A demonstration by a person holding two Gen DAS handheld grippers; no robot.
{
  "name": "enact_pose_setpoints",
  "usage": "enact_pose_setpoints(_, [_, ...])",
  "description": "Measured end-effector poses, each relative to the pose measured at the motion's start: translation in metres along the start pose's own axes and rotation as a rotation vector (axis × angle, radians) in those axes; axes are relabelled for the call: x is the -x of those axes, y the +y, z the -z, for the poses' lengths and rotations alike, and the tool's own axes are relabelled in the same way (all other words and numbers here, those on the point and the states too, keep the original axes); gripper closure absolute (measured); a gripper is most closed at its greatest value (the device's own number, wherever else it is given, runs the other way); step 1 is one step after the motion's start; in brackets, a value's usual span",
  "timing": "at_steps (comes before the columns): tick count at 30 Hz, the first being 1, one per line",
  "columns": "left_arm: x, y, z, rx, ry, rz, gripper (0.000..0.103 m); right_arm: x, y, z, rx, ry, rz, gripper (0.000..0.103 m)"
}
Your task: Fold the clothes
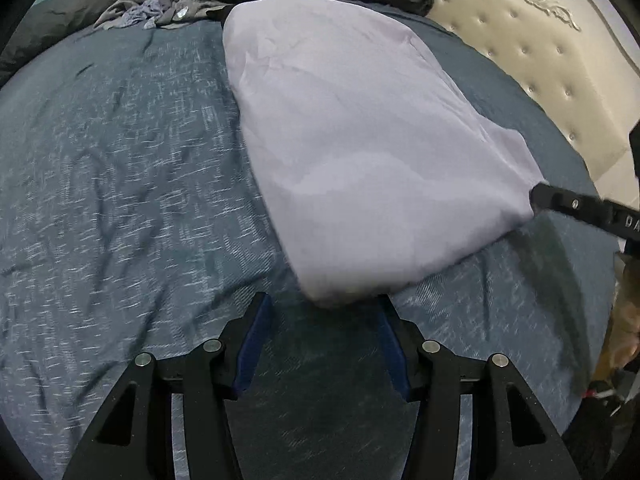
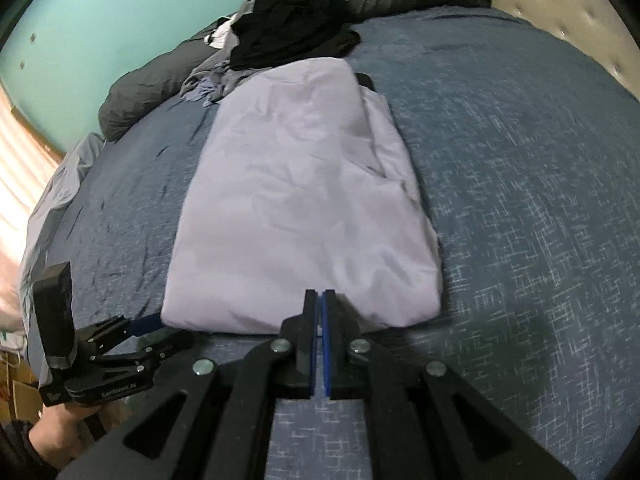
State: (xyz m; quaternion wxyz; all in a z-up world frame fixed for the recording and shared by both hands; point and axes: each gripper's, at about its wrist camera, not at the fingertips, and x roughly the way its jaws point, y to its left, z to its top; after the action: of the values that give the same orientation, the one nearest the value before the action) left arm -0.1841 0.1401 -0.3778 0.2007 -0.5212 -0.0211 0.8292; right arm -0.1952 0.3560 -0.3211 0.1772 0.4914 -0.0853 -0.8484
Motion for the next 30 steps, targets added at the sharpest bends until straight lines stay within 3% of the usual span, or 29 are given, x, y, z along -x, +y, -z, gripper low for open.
enact_pose_setpoints(8, [-0.008,0.002,-0.005,-0.005,-0.016,-0.055,0.046,-0.02,-0.005,-0.008,0.013,0.024,0.027,0.102])
enact_pose_setpoints(18, [-0.005,0.012,-0.002,-0.031,0.0,-0.067,0.046,-0.039,-0.013,-0.013,0.024,0.073,0.092,0.103])
enact_pose_setpoints(26, [0.021,0.018,0.011,-0.066,-0.014,-0.107,0.046,-0.035,-0.018,-0.016,0.012,0.069,0.091,0.103])
enact_pose_setpoints(30, [0.046,0.023,0.001,-0.007,-0.075,-0.034,0.047,-0.027,-0.014,-0.019,0.023,0.052,0.075,0.103])
